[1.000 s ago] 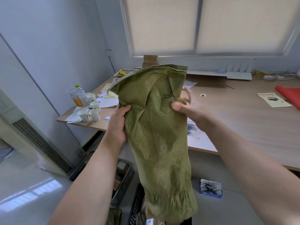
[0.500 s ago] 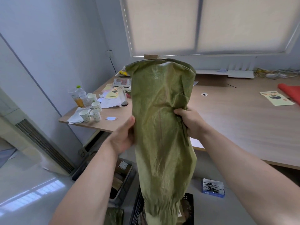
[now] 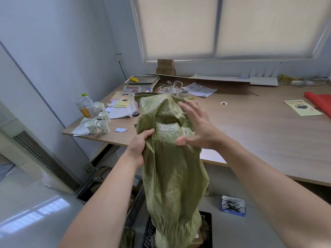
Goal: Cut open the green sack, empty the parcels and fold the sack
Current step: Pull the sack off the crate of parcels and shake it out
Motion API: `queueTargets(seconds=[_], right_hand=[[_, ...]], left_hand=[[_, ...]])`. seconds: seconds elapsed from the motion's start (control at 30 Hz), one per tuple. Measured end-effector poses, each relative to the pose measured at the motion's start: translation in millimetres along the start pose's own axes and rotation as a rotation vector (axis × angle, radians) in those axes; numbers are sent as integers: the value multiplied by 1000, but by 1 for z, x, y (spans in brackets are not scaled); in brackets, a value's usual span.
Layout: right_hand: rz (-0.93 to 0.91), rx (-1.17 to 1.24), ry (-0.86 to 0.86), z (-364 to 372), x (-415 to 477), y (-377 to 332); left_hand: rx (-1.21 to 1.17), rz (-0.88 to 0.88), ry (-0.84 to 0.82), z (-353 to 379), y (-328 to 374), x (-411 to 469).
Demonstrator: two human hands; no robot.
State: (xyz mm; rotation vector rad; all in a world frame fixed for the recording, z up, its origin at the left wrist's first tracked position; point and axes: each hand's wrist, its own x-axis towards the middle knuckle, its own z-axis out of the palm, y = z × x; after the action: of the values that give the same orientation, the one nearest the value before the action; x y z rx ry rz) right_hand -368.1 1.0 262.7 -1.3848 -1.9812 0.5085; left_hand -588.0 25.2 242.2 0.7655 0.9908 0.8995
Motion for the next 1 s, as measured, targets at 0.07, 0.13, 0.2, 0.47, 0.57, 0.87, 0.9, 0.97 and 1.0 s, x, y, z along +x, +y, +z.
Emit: queueTargets(seconds=[0.07,0.13,0.2,0.47,0.57,0.87,0.9,0.97,1.0], right_hand=[[-1,-123,-246,3,3,-1],[38,-178,-381,12,2,2],[69,-158,-406,19,-1,2],[121,-239,-242,22,3,-2],[101,-236,-219,19,5,-7],[188,-66,-209,-1,7,-6],[207,-29,-163,-1,7,-5],[220,22,-48,-1,6,0],[217,22,-7,0,5,2]], left_hand=[[-24,-1,-47,3,0,-1],[-35,13,-88,7,1,-3],[-36,30,-126,8,2,-5],[209,171,80,-2,7,4],[411,246,185,-7,6,7],[968,274,-440,-15,13,-7],[920,265,-395,-17,10,-5],[793,305,-238,-21,3,0],[711,326,-160,-24,0,3]])
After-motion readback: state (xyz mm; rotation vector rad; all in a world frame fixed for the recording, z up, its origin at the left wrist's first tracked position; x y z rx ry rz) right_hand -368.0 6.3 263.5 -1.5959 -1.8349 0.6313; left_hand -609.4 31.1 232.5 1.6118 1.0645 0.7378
